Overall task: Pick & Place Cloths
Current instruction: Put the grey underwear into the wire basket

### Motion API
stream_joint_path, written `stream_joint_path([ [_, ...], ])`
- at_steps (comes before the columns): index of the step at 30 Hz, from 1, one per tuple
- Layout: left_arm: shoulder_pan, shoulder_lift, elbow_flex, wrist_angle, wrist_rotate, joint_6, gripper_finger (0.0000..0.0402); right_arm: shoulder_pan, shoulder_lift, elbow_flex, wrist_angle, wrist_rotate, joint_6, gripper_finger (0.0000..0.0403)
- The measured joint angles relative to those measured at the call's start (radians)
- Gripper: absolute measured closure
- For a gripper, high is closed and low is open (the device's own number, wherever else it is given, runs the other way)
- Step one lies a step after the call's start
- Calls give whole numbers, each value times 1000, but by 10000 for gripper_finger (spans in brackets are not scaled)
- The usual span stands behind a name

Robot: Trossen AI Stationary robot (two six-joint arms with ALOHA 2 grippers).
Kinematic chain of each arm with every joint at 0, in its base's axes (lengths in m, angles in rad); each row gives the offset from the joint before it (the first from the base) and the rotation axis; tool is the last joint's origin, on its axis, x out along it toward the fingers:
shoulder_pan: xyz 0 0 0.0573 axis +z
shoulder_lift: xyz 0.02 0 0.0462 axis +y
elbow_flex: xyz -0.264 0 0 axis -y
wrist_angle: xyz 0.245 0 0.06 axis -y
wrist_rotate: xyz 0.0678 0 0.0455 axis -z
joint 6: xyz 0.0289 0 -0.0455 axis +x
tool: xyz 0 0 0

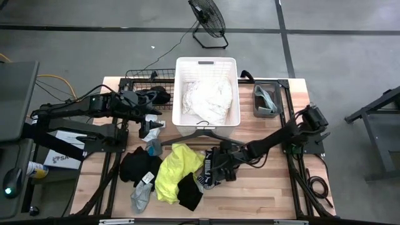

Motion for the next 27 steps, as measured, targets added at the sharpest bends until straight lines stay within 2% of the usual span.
stream_joint_path([
  [9, 0, 0, 0, -1, 0, -16, 133, 34, 41, 2, -9, -49, 157, 134],
  [12, 0, 0, 0, -4, 0, -17, 132, 51, 41, 3, -31, -57, 206, 152],
  [17, 0, 0, 0, -5, 0, -23, 133, 88, 39, 4, -82, -60, 280, 214],
  [26, 0, 0, 0, -5, 0, -27, 133, 129, 22, 1, -117, -86, 423, 372],
  [27, 0, 0, 0, -5, 0, -27, 133, 129, 14, -1, -124, -103, 442, 380],
])
